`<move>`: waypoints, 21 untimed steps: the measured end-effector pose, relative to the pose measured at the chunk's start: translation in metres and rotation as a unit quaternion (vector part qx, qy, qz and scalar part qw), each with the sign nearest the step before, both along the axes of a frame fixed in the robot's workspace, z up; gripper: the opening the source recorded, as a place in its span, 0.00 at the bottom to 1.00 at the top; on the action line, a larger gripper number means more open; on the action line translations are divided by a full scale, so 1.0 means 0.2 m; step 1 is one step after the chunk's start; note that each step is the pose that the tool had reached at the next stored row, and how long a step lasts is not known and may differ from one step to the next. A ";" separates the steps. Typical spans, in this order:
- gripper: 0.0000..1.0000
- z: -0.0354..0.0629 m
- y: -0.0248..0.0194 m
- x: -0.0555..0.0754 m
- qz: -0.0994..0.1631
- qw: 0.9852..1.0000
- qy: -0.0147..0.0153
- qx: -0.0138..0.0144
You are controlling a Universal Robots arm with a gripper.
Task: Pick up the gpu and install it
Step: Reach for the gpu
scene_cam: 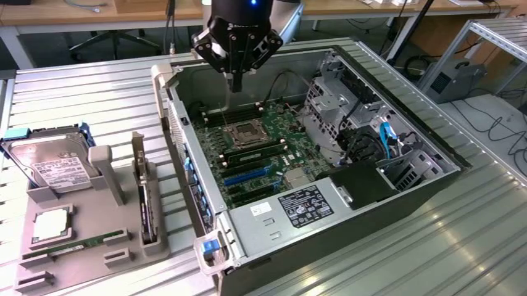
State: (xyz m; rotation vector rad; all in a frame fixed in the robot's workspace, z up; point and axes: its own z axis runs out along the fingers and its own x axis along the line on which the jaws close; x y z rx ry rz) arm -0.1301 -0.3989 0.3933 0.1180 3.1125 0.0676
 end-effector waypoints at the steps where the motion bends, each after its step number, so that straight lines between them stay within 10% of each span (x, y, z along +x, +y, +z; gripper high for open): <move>1: 0.11 0.000 0.000 0.00 0.000 1.000 0.000 0.000; 21: 0.11 0.000 0.000 -0.04 0.000 1.000 0.000 0.000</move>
